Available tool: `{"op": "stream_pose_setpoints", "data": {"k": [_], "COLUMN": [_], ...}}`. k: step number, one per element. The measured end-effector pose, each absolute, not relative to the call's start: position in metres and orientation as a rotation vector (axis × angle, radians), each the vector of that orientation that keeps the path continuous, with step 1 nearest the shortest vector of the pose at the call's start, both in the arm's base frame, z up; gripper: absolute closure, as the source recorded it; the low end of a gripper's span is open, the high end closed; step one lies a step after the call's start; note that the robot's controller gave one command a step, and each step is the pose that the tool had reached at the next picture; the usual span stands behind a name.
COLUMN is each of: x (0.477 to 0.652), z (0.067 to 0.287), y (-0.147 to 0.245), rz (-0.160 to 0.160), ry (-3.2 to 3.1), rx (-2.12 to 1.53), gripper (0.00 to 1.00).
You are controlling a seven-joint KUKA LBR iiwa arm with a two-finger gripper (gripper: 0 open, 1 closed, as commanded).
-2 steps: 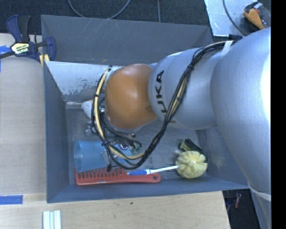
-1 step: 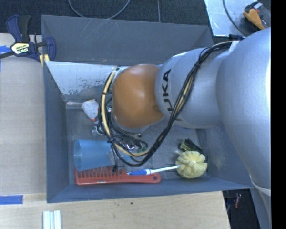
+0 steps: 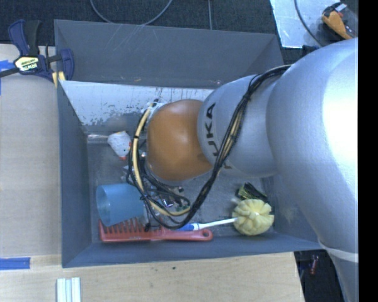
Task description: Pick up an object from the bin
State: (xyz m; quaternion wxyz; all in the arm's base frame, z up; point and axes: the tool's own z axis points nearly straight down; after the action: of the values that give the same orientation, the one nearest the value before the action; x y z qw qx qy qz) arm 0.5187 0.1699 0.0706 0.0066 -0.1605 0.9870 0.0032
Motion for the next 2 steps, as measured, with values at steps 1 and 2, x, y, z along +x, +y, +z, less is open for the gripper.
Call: {"op": "stream_pose_setpoints", "data": {"k": [1,2], "x": [0.5248,0.5248], "z": [0.0722,0.0722], "y": [0.1601,0.1601], "rz": [0.011,0.011], "ry": [3.039,3.039], "rx": [-0.733,-0.732], "gripper": [1.00,1.00]}}
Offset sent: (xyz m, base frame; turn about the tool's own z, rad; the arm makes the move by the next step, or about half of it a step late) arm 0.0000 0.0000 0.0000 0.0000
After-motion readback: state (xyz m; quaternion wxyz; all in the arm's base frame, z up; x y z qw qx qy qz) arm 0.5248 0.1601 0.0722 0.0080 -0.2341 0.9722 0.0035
